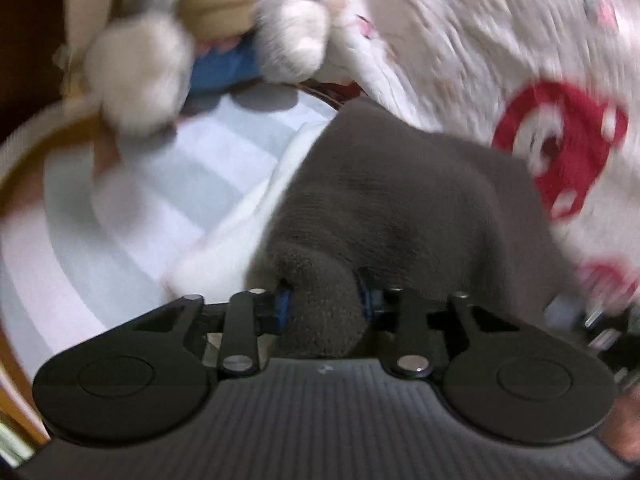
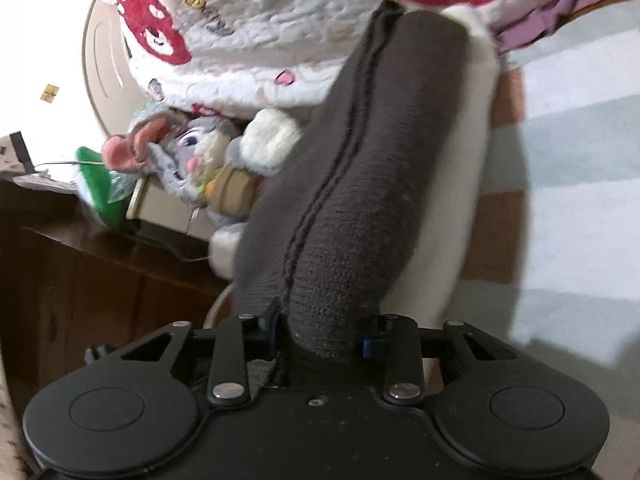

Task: Fold clothes
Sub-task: 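Carry the folded sweater with both tools onto the white cloth stack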

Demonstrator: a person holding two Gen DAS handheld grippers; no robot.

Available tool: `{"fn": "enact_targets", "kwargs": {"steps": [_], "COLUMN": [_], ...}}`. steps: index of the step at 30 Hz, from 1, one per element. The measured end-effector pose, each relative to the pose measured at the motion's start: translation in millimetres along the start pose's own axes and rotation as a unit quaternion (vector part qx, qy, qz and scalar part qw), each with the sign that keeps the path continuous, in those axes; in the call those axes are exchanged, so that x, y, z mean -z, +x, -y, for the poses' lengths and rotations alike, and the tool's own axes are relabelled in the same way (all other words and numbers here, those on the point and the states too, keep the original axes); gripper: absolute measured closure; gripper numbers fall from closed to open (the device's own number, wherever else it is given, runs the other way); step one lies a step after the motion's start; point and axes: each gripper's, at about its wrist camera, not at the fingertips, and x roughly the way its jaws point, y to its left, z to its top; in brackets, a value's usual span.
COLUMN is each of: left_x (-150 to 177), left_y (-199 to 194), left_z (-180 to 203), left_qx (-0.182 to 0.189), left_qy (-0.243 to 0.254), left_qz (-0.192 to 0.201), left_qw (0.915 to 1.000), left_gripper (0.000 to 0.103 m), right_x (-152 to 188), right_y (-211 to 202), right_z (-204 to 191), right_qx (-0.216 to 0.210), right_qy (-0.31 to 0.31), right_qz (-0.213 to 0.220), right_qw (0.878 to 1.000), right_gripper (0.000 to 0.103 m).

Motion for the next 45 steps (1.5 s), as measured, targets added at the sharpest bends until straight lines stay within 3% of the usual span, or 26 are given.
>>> {"fn": "enact_targets", "kwargs": {"steps": [2, 4, 6, 7, 10, 12, 14, 15, 18, 20, 25, 29, 31, 32, 33, 38, 42, 45], "left_x": [-21, -43, -55, -60, -50, -35, -23, -19, -8, 1, 37, 67, 81, 89, 96, 111, 121, 124], "left_y": [-6, -20, -27, -30, -15, -8, -15, -24, -58, -66, -52, -41, -35, -32, -29, -29, -24, -25], "left_z": [9, 14, 11, 8, 5, 7, 10, 13, 27, 32, 32, 32, 32, 32, 32, 32, 7, 11], "left_qx": [-0.039, -0.060, -0.066, -0.068, -0.133, -0.174, -0.186, -0.178, -0.125, -0.082, -0.042, -0.011, 0.005, 0.013, 0.021, 0.037, 0.084, 0.076], "left_qy": [0.014, 0.031, 0.030, 0.027, 0.058, 0.075, 0.090, 0.093, 0.091, 0.072, -0.010, -0.075, -0.108, -0.124, -0.140, -0.087, -0.150, -0.116], "left_qz": [0.003, 0.031, 0.032, 0.029, 0.009, 0.025, 0.068, 0.093, 0.186, 0.211, 0.172, 0.140, 0.123, 0.115, 0.107, 0.110, 0.095, 0.106], "left_qw": [0.9992, 0.9972, 0.9968, 0.9969, 0.9894, 0.9816, 0.9762, 0.9751, 0.9703, 0.9715, 0.9841, 0.9873, 0.9865, 0.9855, 0.9842, 0.9894, 0.9805, 0.9847], "left_gripper": [0.080, 0.081, 0.081, 0.080, 0.076, 0.076, 0.076, 0.074, 0.056, 0.049, 0.051, 0.049, 0.046, 0.045, 0.045, 0.044, 0.037, 0.037], "right_x": [-9, -8, -6, -2, 21, 37, 45, 46, 48, 50, 49, 41, 32, 24, 15, -30, -49, -50], "right_y": [12, 13, 14, 16, 28, 34, 33, 31, 21, 17, 8, -18, -36, -37, -36, -34, -19, -16], "right_z": [2, 1, -1, 2, 26, 41, 45, 43, 24, 12, 11, 31, 39, 41, 42, 48, 49, 50], "right_qx": [-0.037, -0.087, -0.136, -0.140, -0.110, -0.084, -0.074, -0.070, -0.042, -0.021, -0.026, -0.031, -0.025, -0.022, -0.020, -0.010, 0.042, 0.071], "right_qy": [0.077, 0.100, 0.117, 0.111, 0.116, 0.104, 0.075, 0.059, -0.028, -0.087, -0.088, -0.067, -0.057, -0.053, -0.050, -0.034, -0.051, -0.081], "right_qz": [-0.023, -0.016, -0.005, -0.004, -0.026, -0.043, -0.045, -0.042, -0.033, -0.041, -0.077, -0.040, 0.003, 0.013, 0.020, 0.056, 0.064, 0.069], "right_qw": [0.996, 0.991, 0.984, 0.984, 0.987, 0.990, 0.993, 0.995, 0.998, 0.995, 0.993, 0.996, 0.998, 0.998, 0.998, 0.998, 0.996, 0.992], "right_gripper": [0.065, 0.066, 0.066, 0.066, 0.066, 0.066, 0.063, 0.063, 0.058, 0.057, 0.061, 0.060, 0.052, 0.041, 0.040, 0.040, 0.040, 0.039]}}
